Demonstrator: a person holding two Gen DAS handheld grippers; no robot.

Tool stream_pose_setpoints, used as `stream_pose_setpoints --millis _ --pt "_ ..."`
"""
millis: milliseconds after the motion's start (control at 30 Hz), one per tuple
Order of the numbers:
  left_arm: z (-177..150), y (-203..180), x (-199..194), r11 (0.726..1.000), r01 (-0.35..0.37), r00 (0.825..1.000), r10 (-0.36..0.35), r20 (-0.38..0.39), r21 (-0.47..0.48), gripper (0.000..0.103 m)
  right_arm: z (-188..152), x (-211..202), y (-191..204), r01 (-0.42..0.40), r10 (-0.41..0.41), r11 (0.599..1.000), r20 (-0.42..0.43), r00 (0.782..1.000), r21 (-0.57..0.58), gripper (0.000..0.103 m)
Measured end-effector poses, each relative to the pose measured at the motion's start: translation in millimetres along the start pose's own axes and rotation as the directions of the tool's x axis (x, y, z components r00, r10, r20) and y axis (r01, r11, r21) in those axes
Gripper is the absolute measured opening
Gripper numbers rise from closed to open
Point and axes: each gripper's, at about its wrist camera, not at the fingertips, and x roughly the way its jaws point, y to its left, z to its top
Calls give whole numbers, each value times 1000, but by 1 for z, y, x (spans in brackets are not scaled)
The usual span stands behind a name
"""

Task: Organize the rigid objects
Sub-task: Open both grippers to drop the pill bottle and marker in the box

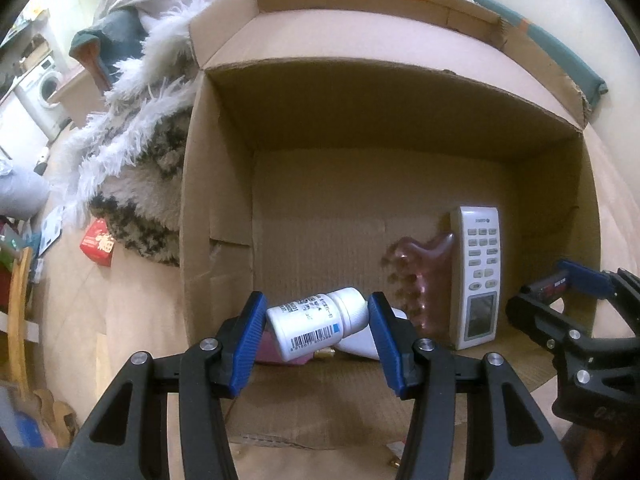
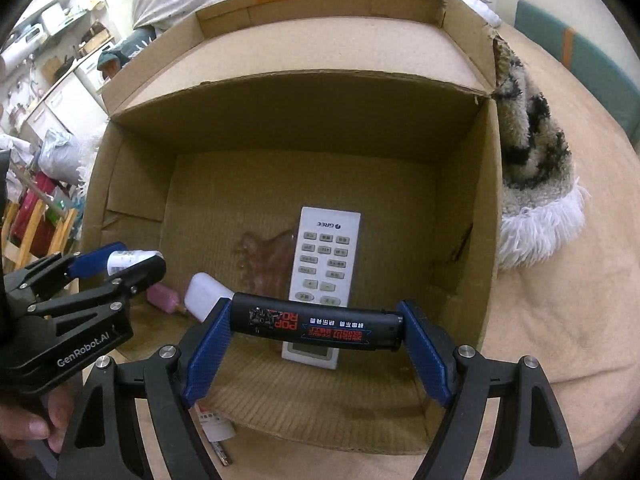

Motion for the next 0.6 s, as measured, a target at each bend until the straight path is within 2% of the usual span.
stream_pose_setpoints --millis 333,367,433,467,567,600 --pt "-2 4 -9 1000 -18 1000 18 9 6 50 3 1 -5 -28 28 999 -1 1000 34 87" --pt "-3 2 -10 1000 -18 1000 18 9 8 51 3 0 -5 -24 24 999 3 1000 35 87" --pt "-4 0 -12 1000 -16 1000 16 9 17 62 3 -2 -5 -9 8 1000 12 1000 27 87" --pt "-5 -1 -13 1000 -12 1000 12 11 20 63 4 -2 -4 -6 6 1000 12 1000 25 87" --pt "-5 -7 -13 999 -14 1000 14 16 46 65 4 -8 -5 -24 23 999 32 999 33 103" --pt "-5 -8 -13 998 -17 1000 16 16 54 65 5 -9 -5 -30 28 999 42 999 35 103"
